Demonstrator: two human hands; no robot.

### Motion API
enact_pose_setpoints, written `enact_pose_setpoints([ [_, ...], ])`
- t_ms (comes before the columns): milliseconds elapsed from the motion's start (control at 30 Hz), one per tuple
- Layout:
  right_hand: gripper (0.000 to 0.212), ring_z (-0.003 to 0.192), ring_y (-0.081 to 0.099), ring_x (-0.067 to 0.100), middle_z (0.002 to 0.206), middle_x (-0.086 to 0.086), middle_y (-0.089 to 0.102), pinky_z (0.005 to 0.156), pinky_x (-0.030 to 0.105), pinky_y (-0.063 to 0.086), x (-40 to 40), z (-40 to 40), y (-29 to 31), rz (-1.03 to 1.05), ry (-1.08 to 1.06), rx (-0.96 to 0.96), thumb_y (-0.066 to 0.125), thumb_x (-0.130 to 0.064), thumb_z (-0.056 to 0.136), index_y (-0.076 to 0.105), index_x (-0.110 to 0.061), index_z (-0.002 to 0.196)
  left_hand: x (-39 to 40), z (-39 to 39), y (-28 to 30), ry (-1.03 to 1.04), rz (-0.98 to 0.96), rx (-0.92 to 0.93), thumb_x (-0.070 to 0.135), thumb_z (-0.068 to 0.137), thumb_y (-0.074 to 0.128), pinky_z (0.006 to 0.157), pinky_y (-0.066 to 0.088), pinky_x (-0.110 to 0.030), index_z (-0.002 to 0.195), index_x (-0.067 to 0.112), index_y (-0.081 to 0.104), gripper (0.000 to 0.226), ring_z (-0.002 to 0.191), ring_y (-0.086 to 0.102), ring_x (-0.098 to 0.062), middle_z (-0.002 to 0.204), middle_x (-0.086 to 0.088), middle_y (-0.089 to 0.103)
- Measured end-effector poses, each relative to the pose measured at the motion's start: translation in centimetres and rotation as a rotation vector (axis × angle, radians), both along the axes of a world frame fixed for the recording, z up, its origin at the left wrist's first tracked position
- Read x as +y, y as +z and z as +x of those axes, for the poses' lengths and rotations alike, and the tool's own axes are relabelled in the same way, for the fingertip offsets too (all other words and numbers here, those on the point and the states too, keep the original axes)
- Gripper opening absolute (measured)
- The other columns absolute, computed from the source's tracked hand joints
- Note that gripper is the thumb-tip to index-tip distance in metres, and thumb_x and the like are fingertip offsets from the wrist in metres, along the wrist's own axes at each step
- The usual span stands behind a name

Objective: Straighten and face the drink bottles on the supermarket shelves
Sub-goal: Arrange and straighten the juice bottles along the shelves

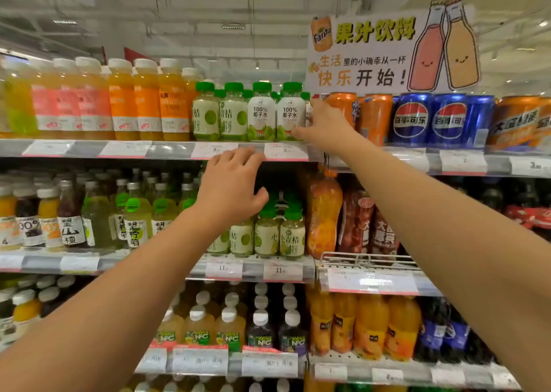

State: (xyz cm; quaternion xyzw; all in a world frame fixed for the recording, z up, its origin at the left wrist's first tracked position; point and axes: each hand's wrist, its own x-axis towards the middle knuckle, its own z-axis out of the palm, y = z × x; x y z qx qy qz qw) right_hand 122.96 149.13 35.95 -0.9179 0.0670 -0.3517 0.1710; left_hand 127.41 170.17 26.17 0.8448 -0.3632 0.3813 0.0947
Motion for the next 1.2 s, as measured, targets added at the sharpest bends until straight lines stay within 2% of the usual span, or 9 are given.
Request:
enact_pose_setpoints([
  [67,0.052,0.103,0.063,0.02,0.117,0.005,0.065,0.082,0.033,0.055,0.4,-1.3,-0.9,-0.057,0.003,-0.078,0.071,-0.031,0.093,0.05,-0.01,0.136,-0.1,-0.2,0.0,0.008,0.002,0.024,0.047,0.087,0.059,0.114,0.032,-0.048,0.148,0.02,0.042,0.068,0.135,0.044,-0.031,0.151,-0.004,0.045],
  [167,0.05,0.115,0.062,0.019,0.129,0.007,0.065,0.095,0.032,0.051,1.2,-4.0,-2.5,-0.154,0.018,-0.272,0.067,-0.025,0.094,0.053,-0.011,0.14,-0.3,-0.5,0.2,0.023,0.008,0.056,0.047,0.087,0.058,0.114,0.033,-0.049,0.148,0.02,0.042,0.069,0.135,0.044,-0.033,0.152,-0.005,0.044],
  [267,0.041,0.117,0.062,0.02,0.127,0.006,0.067,0.097,0.034,0.051,2.5,-6.6,-4.9,-0.224,0.042,-0.345,0.063,-0.026,0.093,0.06,-0.012,0.131,-0.5,-1.4,0.5,0.058,0.001,0.088,0.047,0.084,0.058,0.111,0.036,-0.05,0.146,0.019,0.045,0.069,0.133,0.044,-0.034,0.15,-0.007,0.046],
  [400,0.034,0.1,0.067,0.019,0.111,0.004,0.072,0.089,0.04,0.055,3.9,-10.4,-8.5,-0.211,0.148,-0.231,0.06,-0.032,0.09,0.068,-0.011,0.116,-0.7,-3.3,0.8,0.117,0.02,0.162,0.05,0.082,0.056,0.106,0.039,-0.053,0.148,0.018,0.042,0.075,0.135,0.041,-0.037,0.151,-0.009,0.045],
  [500,0.031,0.099,0.067,0.014,0.11,-0.003,0.073,0.091,0.04,0.057,4.5,-13.2,-11.0,-0.168,0.249,-0.1,0.063,-0.033,0.091,0.069,-0.016,0.117,-0.4,-4.8,0.8,0.144,0.007,0.186,0.052,0.084,0.052,0.104,0.041,-0.053,0.146,0.018,0.045,0.071,0.133,0.041,-0.036,0.15,-0.009,0.045],
  [700,0.026,0.097,0.066,0.01,0.108,-0.004,0.072,0.088,0.034,0.057,4.8,-16.4,-14.4,-0.104,0.316,0.016,0.066,-0.032,0.096,0.069,-0.018,0.118,2.4,-9.9,-2.6,-0.058,-0.069,0.246,0.043,0.093,0.052,0.096,0.049,-0.042,0.133,0.021,0.061,0.047,0.121,0.056,-0.023,0.134,-0.002,0.061],
  [900,0.026,0.094,0.067,0.006,0.107,-0.007,0.071,0.085,0.032,0.06,7.2,-17.1,-15.9,-0.023,0.356,0.108,0.065,-0.036,0.097,0.068,-0.022,0.119,8.4,-12.6,-5.1,-0.124,0.081,0.442,0.048,0.097,0.053,0.101,0.051,-0.037,0.136,0.028,0.061,0.045,0.121,0.06,-0.012,0.133,0.008,0.065],
  [1067,0.036,0.096,0.068,0.006,0.108,-0.009,0.072,0.084,0.029,0.059,11.0,-16.5,-17.6,-0.014,0.446,0.327,0.064,-0.047,0.095,0.063,-0.026,0.125,15.5,-13.4,-5.5,-0.1,0.24,0.697,0.056,0.096,0.055,0.098,0.053,-0.035,0.141,0.035,0.055,0.05,0.115,0.062,-0.004,0.127,0.016,0.066],
  [1200,0.049,0.108,0.065,0.01,0.123,-0.006,0.068,0.094,0.033,0.057,15.7,-15.1,-19.2,0.007,0.499,0.326,0.065,-0.049,0.094,0.053,-0.031,0.138,21.1,-14.5,-5.7,-0.053,0.221,0.748,0.051,0.097,0.056,0.098,0.053,-0.032,0.144,0.032,0.052,0.051,0.114,0.062,-0.004,0.129,0.012,0.066],
])
